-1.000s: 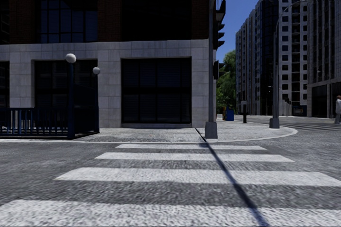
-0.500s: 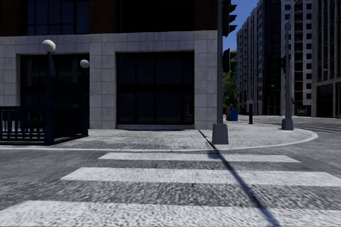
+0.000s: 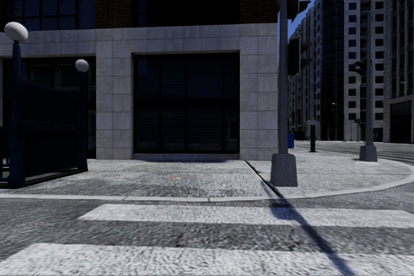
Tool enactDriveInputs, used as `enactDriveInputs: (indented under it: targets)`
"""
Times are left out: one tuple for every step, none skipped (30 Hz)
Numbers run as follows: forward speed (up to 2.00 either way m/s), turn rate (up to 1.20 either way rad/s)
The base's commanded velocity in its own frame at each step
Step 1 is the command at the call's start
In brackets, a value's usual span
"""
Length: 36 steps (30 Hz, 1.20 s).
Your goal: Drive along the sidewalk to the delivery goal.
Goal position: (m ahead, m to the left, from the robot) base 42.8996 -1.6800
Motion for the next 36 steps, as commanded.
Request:
enactDriveInputs:
  targets:
    - [2.00, 0.00]
    - [2.00, 0.00]
    - [2.00, 0.00]
    - [2.00, 0.00]
    - [2.00, 0.00]
    - [2.00, 0.00]
    - [2.00, 0.00]
    - [2.00, 0.00]
    - [2.00, 0.00]
    - [2.00, 0.00]
    - [2.00, 0.00]
    - [2.00, 0.00]
    - [2.00, 0.00]
    - [2.00, 0.00]
    - [2.00, 0.00]
    - [2.00, 0.00]
    - [2.00, 0.00]
    - [2.00, 0.00]
    - [2.00, 0.00]
    - [2.00, 0.00]
    - [2.00, 0.00]
    - [2.00, 0.00]
    - [2.00, -0.04]
    - [2.00, -0.08]
    - [2.00, -0.09]
    - [2.00, -0.09]
    - [1.99, -0.09]
    - [1.91, -0.09]
    - [1.86, -0.09]
    - [1.74, -0.09]
    - [1.65, -0.09]
    - [1.65, -0.09]
    - [1.56, -0.08]
    - [1.50, -0.07]
    - [1.46, -0.04]
    - [1.46, -0.04]
